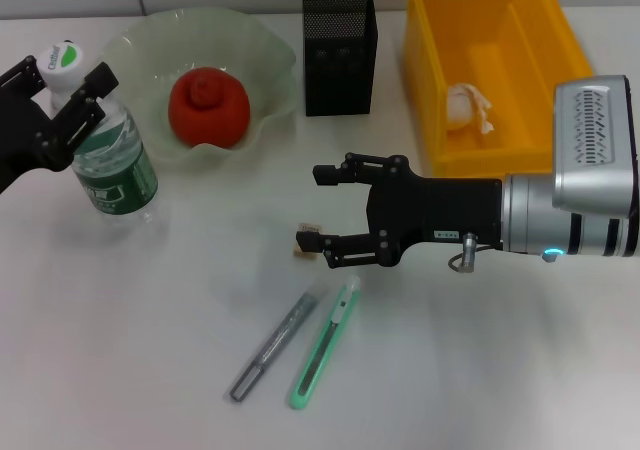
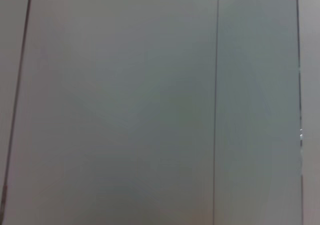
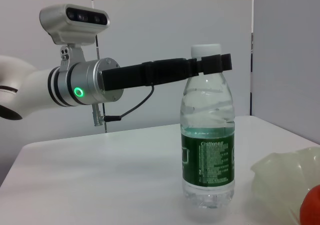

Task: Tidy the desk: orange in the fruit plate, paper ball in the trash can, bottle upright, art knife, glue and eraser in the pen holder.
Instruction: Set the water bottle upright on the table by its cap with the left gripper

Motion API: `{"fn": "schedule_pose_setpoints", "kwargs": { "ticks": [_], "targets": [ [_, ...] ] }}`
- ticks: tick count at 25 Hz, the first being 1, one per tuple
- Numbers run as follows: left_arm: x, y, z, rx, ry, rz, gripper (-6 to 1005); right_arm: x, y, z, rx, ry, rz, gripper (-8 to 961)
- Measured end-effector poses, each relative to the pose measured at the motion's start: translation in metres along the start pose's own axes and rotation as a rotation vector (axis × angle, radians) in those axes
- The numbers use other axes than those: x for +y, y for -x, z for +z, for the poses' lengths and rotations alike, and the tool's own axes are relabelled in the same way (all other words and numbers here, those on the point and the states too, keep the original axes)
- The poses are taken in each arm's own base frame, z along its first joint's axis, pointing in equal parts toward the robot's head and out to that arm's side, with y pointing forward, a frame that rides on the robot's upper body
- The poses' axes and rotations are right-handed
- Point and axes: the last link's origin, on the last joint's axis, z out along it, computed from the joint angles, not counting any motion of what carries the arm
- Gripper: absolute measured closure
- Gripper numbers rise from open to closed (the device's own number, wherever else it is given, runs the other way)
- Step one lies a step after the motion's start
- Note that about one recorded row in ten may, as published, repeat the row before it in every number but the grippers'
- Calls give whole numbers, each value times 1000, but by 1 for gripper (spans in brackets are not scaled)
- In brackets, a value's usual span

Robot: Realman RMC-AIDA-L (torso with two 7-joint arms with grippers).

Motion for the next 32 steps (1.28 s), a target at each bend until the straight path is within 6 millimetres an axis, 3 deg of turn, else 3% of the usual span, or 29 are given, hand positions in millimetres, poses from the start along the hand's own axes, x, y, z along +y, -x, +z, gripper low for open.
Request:
{"fn": "schedule_pose_setpoints", "kwargs": {
  "ticks": [32],
  "targets": [
    [-11,22,10,-105,-102,42,468,-4,-6,0,23,-44,25,141]
  ]
}}
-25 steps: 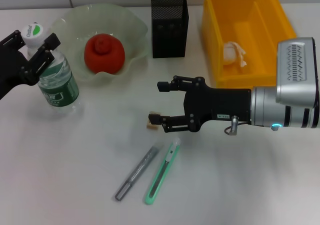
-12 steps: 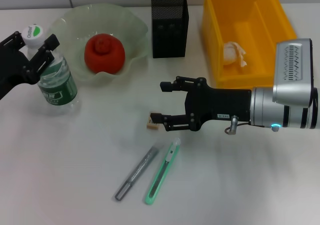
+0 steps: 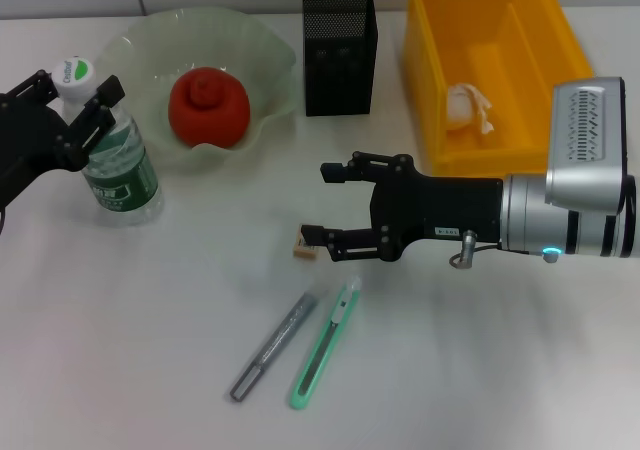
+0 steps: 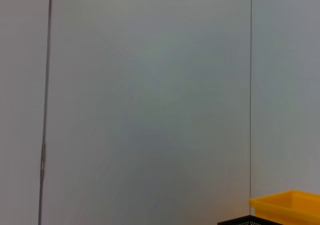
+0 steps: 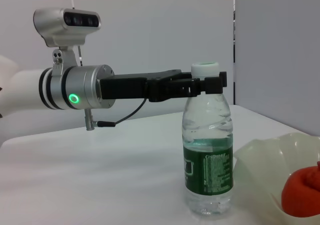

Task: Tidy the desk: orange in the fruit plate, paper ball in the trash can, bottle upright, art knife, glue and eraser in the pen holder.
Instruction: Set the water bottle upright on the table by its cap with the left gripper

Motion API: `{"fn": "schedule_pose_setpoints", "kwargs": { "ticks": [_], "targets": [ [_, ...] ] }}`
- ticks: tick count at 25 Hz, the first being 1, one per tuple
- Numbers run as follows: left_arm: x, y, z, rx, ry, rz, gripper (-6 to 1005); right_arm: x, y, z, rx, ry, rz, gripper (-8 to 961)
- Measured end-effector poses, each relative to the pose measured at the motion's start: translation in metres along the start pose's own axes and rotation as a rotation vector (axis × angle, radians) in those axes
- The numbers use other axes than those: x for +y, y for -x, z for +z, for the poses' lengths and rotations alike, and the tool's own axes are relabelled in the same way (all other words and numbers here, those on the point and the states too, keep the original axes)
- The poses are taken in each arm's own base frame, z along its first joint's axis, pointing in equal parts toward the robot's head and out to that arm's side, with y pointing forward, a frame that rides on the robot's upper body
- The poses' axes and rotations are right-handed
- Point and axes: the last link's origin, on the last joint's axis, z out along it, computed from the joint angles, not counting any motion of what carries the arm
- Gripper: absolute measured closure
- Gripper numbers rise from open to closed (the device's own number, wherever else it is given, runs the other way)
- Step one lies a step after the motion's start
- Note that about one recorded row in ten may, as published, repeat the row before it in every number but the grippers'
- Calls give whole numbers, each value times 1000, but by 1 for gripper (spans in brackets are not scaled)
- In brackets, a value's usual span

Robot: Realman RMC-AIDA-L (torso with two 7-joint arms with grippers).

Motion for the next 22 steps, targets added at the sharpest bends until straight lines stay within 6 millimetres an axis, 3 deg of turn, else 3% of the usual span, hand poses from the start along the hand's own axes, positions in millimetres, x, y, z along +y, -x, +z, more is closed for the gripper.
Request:
{"fn": "schedule_pose_setpoints", "kwargs": {
  "ticks": [22],
  "targets": [
    [-2,-1,0,4,-8,-2,456,0,0,-1,-5,-5,3,142]
  ]
}}
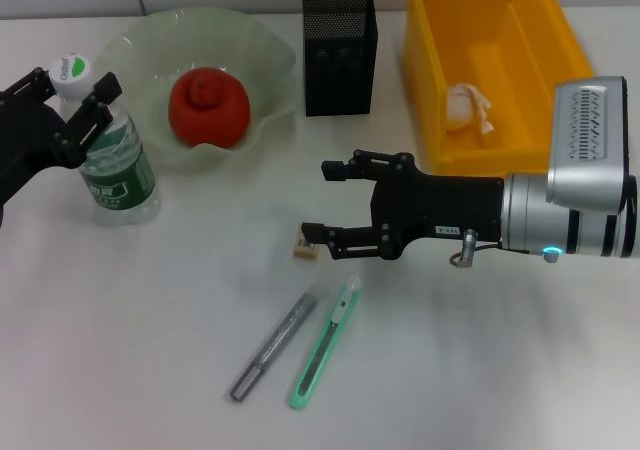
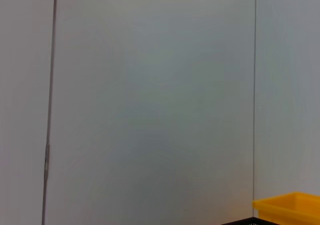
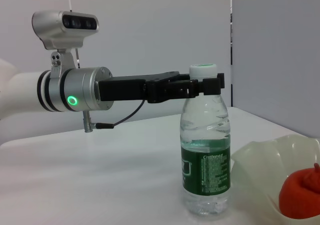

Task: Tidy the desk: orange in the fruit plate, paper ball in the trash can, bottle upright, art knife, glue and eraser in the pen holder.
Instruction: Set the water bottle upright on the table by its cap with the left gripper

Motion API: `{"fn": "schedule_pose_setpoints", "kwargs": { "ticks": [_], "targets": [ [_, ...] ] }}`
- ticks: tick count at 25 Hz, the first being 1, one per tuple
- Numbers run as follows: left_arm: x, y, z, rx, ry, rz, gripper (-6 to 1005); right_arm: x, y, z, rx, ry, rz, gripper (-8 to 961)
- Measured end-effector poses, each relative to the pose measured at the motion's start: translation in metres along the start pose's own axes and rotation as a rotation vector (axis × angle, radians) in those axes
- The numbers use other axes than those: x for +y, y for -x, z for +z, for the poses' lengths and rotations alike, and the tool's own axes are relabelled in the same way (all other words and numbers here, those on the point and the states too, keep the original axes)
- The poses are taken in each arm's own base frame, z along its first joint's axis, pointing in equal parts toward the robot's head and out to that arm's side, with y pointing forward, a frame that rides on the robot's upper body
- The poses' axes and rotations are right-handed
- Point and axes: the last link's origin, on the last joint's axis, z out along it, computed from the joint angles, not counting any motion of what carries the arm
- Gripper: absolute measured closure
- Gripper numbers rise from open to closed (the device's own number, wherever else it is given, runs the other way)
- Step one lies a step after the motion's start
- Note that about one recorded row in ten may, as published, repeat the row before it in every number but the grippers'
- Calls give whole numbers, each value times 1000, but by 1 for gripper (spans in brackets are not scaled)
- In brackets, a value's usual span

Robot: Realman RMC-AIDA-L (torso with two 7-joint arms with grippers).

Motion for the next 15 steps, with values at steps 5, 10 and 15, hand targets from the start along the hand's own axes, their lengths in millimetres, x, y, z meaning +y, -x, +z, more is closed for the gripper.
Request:
{"fn": "schedule_pose_setpoints", "kwargs": {
  "ticks": [5,10,15],
  "targets": [
    [0,0,0,3,1,-1,454,0,0,0,0,0,0,142],
    [0,0,0,5,2,-1,451,0,0,0,-1,0,-1,142],
    [2,-2,-1,15,9,0,254,-1,1,1,-2,0,-2,142]
  ]
}}
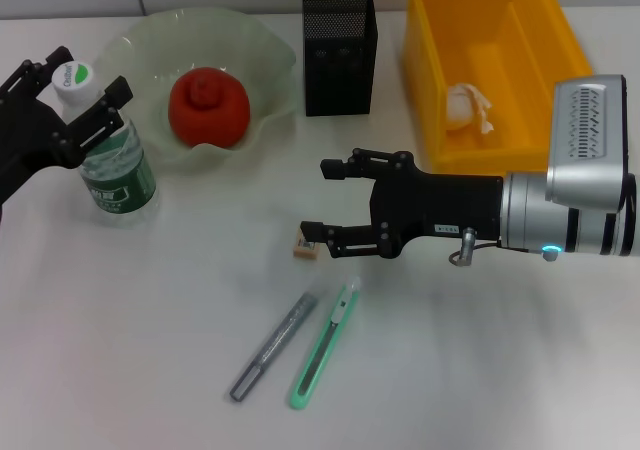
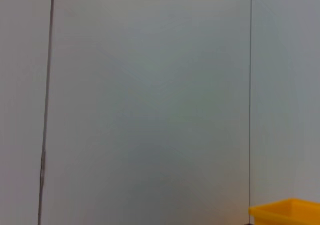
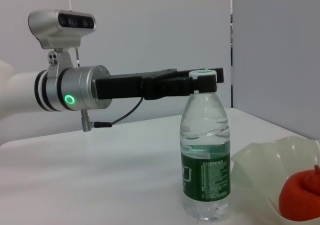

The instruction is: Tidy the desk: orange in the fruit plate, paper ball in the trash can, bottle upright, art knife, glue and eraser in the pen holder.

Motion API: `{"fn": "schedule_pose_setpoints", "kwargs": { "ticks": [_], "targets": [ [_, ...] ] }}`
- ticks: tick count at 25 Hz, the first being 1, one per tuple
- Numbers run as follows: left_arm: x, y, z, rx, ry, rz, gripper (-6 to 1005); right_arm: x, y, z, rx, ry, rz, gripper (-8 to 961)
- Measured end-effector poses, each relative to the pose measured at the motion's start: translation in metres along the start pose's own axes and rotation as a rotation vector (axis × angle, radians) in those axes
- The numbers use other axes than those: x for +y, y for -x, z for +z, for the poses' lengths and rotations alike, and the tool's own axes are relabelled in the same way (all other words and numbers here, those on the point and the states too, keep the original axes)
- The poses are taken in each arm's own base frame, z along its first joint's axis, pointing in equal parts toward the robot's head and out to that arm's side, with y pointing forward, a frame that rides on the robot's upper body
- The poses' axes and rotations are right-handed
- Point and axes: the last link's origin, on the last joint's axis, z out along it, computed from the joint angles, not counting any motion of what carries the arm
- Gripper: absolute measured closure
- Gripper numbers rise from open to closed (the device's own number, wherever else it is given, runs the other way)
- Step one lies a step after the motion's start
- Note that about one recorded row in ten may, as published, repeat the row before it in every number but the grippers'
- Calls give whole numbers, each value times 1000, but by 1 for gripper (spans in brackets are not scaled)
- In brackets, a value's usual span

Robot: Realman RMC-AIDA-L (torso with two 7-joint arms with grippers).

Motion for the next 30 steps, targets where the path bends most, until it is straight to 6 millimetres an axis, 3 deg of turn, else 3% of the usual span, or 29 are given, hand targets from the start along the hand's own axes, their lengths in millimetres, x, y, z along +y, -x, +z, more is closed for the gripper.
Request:
{"fn": "schedule_pose_setpoints", "kwargs": {
  "ticks": [9,12,17,22,30],
  "targets": [
    [-1,-22,-15,167,0,-76,207,0,0,0,0,-1,-2,141],
    [3,-43,-27,262,106,-165,208,-1,1,-1,-4,-4,-3,141],
    [9,-57,-41,315,227,-244,208,-3,3,-3,-16,-15,1,141],
    [16,-55,-49,267,306,-290,209,-7,6,-5,-27,-25,23,142],
    [35,-27,-50,11,445,-248,209,-12,20,-13,-83,-20,88,142]
  ]
}}
